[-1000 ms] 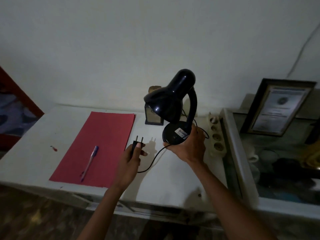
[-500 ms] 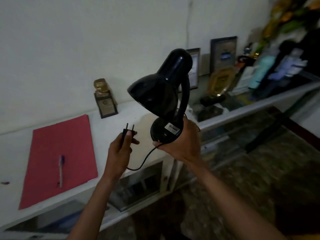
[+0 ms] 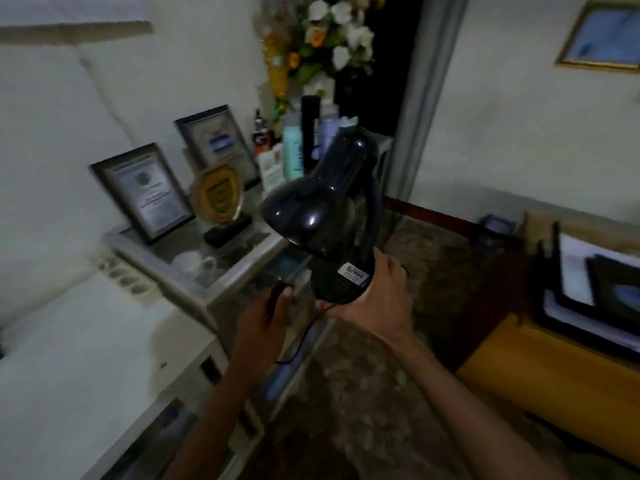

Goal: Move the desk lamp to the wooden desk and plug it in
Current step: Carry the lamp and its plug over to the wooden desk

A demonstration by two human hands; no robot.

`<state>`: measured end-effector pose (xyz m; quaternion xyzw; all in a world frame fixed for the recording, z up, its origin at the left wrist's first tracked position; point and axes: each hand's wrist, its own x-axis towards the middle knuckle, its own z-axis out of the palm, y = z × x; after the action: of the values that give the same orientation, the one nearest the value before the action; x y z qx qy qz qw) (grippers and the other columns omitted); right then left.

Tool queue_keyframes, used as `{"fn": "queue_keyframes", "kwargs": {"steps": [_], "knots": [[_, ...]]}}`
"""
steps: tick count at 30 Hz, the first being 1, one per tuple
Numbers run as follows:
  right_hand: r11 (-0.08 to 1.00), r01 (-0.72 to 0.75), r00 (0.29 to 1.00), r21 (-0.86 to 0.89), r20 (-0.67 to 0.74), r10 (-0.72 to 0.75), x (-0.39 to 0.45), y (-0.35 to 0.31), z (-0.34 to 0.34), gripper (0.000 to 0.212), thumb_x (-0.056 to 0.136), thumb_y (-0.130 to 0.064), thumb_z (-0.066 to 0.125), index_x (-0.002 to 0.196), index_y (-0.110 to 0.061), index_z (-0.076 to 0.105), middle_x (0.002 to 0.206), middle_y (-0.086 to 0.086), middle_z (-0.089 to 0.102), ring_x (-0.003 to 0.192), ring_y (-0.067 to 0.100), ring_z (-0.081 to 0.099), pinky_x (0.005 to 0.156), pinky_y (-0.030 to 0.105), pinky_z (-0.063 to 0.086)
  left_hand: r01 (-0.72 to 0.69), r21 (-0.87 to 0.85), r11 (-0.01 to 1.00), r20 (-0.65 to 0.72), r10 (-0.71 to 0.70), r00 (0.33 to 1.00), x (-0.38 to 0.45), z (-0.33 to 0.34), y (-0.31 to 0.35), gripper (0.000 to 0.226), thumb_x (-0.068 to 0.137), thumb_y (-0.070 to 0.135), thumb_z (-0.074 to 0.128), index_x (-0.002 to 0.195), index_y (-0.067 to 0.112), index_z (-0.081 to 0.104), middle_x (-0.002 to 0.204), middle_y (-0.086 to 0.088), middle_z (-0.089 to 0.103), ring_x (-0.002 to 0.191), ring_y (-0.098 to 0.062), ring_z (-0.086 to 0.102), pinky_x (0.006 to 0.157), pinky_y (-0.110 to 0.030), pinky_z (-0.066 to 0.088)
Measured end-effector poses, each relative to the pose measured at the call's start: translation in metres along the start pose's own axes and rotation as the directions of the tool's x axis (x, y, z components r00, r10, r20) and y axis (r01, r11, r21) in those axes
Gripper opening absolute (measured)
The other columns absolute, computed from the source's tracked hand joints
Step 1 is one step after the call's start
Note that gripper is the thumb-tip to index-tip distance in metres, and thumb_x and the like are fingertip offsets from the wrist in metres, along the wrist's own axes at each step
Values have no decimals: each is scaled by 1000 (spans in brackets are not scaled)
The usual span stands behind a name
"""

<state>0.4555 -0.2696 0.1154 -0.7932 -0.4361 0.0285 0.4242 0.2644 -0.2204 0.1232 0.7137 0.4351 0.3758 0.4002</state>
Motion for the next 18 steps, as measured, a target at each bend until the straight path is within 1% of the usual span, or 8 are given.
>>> {"fn": "queue_keyframes", "kwargs": {"steps": [2, 5, 7, 8, 10, 12, 15, 18], "knots": [[1000, -14, 999, 1, -32, 14, 23, 31, -24, 114, 46, -77, 82, 144, -45, 33, 138, -2, 50, 127, 21, 49, 95, 32, 42, -63, 70, 996, 41, 60, 997, 19, 41, 15, 17, 103, 34, 46, 93, 35, 60, 87, 6, 67, 77, 1, 63, 70, -17, 46], [997, -72, 994, -10, -80, 71, 60, 79, -57, 110, 50, -79, 77, 145, -41, 35, 140, 0, 50, 131, 25, 49, 104, 42, 45, -165, 168, 972, 62, 157, 986, 48, 102, 30, 13, 103, 35, 48, 104, 41, 59, 97, 20, 64, 89, 13, 59, 77, -6, 41], [995, -98, 993, 1, -60, 98, 83, 111, -78, 116, 47, -82, 76, 147, -38, 36, 143, 1, 49, 134, 26, 48, 107, 48, 49, -207, 180, 962, 68, 198, 978, 65, 139, 37, 19, 102, 31, 52, 117, 32, 63, 105, 11, 70, 89, 7, 63, 80, -16, 51], [994, -113, 993, 3, -45, 113, 96, 126, -88, 120, 45, -81, 77, 149, -37, 36, 144, 1, 47, 135, 27, 47, 107, 50, 49, -227, 186, 956, 68, 218, 973, 74, 157, 40, 25, 102, 27, 54, 124, 25, 64, 108, 2, 72, 90, -3, 67, 81, -22, 52], [987, -158, 987, -10, -27, 158, 116, 153, -107, 125, 43, -78, 80, 151, -35, 33, 146, 3, 46, 137, 29, 45, 106, 52, 49, -283, 214, 935, 84, 271, 959, 88, 189, 45, 32, 100, 24, 56, 131, 19, 62, 112, -7, 72, 91, -17, 68, 81, -20, 49], [984, -175, 984, -17, -37, 174, 134, 176, -118, 124, 44, -78, 79, 151, -34, 34, 145, 3, 47, 136, 29, 48, 106, 52, 50, -279, 223, 934, 144, 252, 957, 98, 216, 54, 38, 102, 31, 50, 138, 21, 55, 123, -6, 69, 101, -19, 68, 88, -27, 53], [978, -208, 978, -18, -30, 208, 163, 205, -128, 124, 44, -79, 75, 152, -30, 36, 147, 4, 47, 136, 28, 47, 109, 50, 49, -273, 236, 933, 242, 215, 946, 120, 253, 62, 59, 98, 57, 31, 143, 23, 49, 132, -3, 64, 117, -17, 63, 97, -40, 54], [973, -229, 973, 6, -24, 229, 198, 228, -133, 125, 45, -82, 62, 153, -24, 39, 148, 7, 47, 139, 28, 45, 114, 45, 44, -267, 206, 941, 272, 207, 940, 155, 289, 64, 59, 99, 58, 31, 141, 22, 50, 136, -7, 62, 124, -22, 59, 100, -47, 52]]}}
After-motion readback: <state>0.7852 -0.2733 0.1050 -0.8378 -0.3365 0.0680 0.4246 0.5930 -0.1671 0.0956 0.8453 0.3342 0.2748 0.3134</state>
